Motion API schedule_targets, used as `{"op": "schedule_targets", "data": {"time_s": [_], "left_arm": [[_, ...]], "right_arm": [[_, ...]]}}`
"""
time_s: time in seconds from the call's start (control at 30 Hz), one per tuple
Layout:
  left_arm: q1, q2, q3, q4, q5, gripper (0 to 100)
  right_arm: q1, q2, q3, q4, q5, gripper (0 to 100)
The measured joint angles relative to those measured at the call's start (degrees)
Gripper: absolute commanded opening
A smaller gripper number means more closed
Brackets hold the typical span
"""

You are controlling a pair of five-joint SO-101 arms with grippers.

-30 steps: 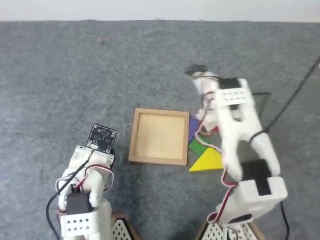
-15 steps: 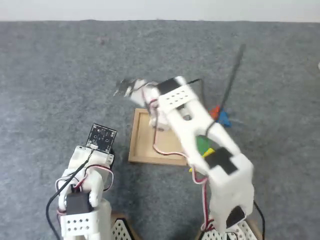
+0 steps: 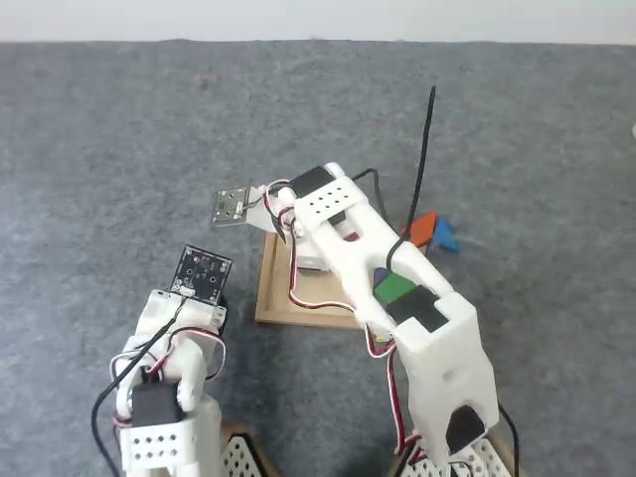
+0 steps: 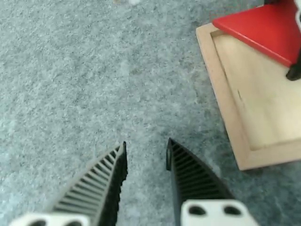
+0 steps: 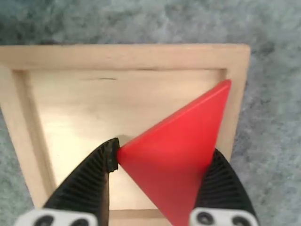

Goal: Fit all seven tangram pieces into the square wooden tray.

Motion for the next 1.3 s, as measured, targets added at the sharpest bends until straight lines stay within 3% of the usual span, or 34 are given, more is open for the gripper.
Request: {"op": "schedule_targets", "data": {"time_s": [0.77, 0.83, 1.1, 1.3], "left_arm": [[0.00, 0.00, 0.00, 0.00, 0.00, 14], [0.00, 0.00, 0.00, 0.00, 0.00, 14], [0.00, 0.00, 0.00, 0.00, 0.00, 14], [0.00, 0.00, 0.00, 0.00, 0.00, 14]], "right_arm": [[-0.26, 0.00, 0.00, 2.55, -3.08, 9.9], [-0.26, 0.00, 0.00, 2.55, -2.99, 14.0], [-0.35, 0.00, 0.00, 2.55, -2.90, 45.5], [-0.26, 0.00, 0.00, 2.55, -2.81, 48.6]]}}
